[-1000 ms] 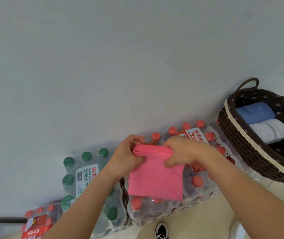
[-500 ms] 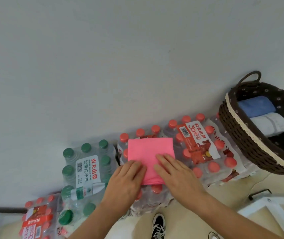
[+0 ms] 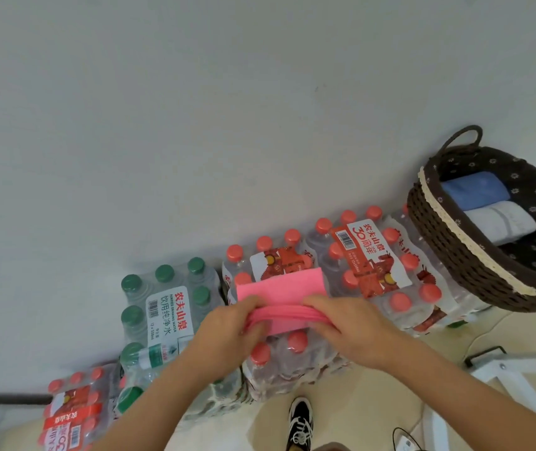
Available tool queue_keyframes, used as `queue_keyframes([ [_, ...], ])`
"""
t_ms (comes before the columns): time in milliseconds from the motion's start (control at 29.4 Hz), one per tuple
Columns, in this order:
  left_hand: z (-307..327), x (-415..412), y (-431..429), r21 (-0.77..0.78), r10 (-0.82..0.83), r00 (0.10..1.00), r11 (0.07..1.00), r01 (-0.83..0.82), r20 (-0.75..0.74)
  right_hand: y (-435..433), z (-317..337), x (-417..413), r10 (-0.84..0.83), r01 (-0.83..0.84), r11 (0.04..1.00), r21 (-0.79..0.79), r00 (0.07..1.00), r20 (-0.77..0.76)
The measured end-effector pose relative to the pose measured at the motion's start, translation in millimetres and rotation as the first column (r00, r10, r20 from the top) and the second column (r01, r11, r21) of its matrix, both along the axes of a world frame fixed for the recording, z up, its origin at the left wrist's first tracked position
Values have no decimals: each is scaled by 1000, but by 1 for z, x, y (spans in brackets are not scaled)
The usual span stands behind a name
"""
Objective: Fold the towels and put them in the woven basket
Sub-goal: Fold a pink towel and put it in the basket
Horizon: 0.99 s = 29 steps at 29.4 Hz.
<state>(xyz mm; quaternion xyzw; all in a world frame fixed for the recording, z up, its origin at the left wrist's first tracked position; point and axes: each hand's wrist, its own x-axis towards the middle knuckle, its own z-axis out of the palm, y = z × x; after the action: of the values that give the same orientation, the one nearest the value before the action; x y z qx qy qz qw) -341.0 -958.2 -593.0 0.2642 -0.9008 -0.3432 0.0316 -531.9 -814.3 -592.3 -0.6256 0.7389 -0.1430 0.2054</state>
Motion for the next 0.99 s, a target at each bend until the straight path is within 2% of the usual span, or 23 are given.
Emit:
queue_keyframes([
  [102, -3, -9, -12, 161, 191, 981, 970, -184, -25, -17, 5, -14, -115, 108, 993, 43, 973, 200],
  [204, -9, -21, -13, 139, 289, 957, 948, -287, 4, -28, 1, -23, -258, 248, 966, 72, 913, 315],
  [306, -11, -31, -10, 85, 376, 927, 923, -375, 2, -35, -5, -23, -356, 353, 933, 66, 885, 298],
  [476, -9, -38, -4, 27, 528, 849, 849, -527, -37, -50, -7, -17, -396, 392, 918, 63, 892, 219],
  [578, -17, -39, -2, -108, 505, 862, 855, -507, -53, -55, -8, -13, -426, 428, 903, 32, 886, 183],
  [680, -23, -36, -5, -174, 473, 881, 865, -470, -29, -53, -11, -17, -399, 399, 917, -20, 917, 20],
  [748, -27, -33, -8, -185, 438, 899, 883, -430, 2, -51, -15, -24, -355, 354, 935, -7, 935, -13],
  [884, -25, -29, -11, -195, 390, 914, 910, -365, 111, -52, -6, -40, -173, 151, 981, 125, 966, 194],
  [986, -19, -27, -12, -215, 374, 916, 916, -340, 144, -59, 7, -54, -81, 0, 964, 264, 953, 293],
])
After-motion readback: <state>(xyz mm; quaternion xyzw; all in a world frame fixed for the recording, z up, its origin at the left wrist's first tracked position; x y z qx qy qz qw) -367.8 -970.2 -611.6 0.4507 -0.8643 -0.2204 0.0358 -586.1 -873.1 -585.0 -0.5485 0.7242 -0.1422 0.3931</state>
